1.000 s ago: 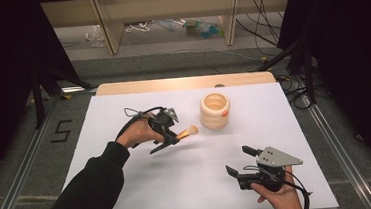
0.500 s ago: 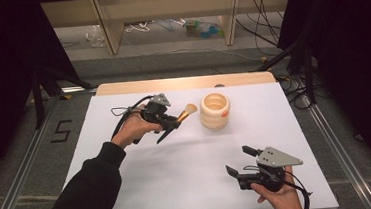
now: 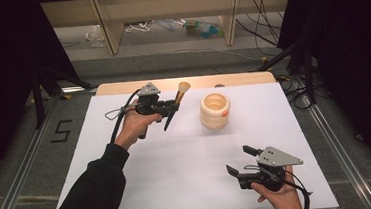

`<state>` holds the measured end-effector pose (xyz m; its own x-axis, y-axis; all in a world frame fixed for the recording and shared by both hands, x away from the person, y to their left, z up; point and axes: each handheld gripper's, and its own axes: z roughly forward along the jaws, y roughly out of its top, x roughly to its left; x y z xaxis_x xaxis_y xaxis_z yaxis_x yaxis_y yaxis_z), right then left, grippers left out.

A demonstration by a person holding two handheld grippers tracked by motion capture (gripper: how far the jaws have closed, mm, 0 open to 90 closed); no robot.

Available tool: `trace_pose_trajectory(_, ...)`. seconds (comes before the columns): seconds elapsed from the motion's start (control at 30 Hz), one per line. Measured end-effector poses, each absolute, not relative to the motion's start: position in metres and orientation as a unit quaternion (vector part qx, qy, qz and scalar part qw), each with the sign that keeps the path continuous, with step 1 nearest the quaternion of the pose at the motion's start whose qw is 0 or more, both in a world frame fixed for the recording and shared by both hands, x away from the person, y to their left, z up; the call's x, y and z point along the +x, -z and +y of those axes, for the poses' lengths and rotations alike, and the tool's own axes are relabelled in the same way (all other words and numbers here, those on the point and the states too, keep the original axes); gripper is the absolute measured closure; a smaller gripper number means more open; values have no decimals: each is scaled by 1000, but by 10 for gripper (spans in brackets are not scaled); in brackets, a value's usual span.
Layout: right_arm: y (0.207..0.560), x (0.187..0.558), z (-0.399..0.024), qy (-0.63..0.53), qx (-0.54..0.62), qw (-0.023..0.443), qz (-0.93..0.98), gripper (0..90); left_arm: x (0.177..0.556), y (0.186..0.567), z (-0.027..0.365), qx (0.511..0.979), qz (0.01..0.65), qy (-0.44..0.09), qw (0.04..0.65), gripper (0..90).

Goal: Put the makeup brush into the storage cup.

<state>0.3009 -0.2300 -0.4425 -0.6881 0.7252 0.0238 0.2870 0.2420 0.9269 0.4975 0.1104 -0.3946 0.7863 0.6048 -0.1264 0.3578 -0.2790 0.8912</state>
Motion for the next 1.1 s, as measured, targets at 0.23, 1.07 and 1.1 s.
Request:
trace_pose_trajectory(0.23,442,300,-230,-516,332,209,762,171,500,392,106,760,325,-136,546,739)
trace_pose_trajectory(1.07,442,302,-230,-520,326,217,759,171,510,388,84,712,322,-171,601,739)
trace_pose_trajectory(1.1,442,302,-230,-520,326,217,759,171,510,388,84,712,322,-171,601,739)
